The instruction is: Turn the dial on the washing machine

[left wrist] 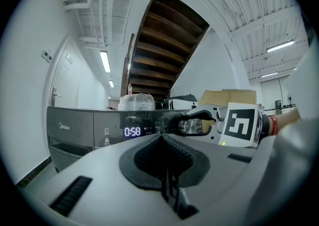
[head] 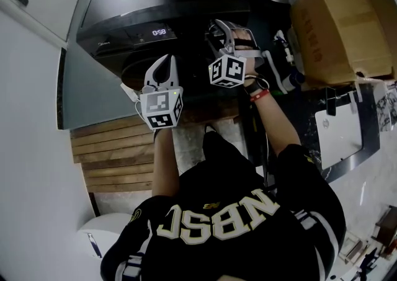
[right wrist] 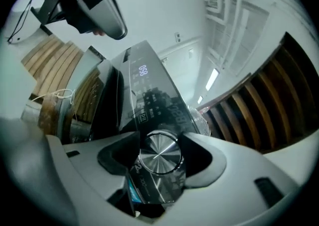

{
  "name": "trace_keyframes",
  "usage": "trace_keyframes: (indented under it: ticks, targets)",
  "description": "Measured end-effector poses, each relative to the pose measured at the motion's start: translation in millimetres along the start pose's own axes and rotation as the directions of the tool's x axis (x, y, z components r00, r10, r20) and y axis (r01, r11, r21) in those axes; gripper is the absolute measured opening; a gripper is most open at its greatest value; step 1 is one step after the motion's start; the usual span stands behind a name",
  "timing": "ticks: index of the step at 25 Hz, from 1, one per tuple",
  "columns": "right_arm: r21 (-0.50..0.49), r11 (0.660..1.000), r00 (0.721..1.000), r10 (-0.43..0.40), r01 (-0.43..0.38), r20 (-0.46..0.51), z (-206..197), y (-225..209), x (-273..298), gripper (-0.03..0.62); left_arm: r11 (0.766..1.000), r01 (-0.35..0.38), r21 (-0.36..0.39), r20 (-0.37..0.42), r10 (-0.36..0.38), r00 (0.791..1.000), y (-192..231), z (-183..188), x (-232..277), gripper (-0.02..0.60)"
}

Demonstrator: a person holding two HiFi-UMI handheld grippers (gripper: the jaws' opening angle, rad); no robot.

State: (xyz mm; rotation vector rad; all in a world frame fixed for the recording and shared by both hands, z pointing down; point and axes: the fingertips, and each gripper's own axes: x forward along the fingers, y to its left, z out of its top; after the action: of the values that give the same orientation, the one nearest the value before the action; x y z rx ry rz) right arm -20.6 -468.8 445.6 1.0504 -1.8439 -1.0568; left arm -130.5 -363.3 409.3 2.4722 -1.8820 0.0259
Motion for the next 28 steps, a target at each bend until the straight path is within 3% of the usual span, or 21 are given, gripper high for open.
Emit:
trace_keyframes:
  ticks: [4, 20, 23, 28]
  targets:
    - [0.116, 0.993, 1.000, -0.017, 0.018, -0.007, 1, -3, 0, 0.270, 1.000, -0.004, -0.002, -0.002, 0.004, 1.000, 2, -1, -1, 0.012]
    - [0.238, 0.971, 0.999, -0.038, 0.032, 0.020, -1, -7, -1, 0.270, 0.999, -0.016, -0.039, -0.003, 0.016, 1.000, 2, -3, -1, 0.012]
    - [0.346, 0.937, 0.998, -0.058, 0.045, 0.026, -1, -11, -1, 0.270, 0.999, -0.017, -0.039, 0.001, 0.017, 1.000, 2, -1, -2, 0.012]
    - [0.548, 0.835, 0.996, -0.087, 0.054, 0.034, -4, -17, -3, 0.270, 0.999, -0.020, -0.041, 0.003, 0.020, 1.000, 1, -2, -3, 0.012]
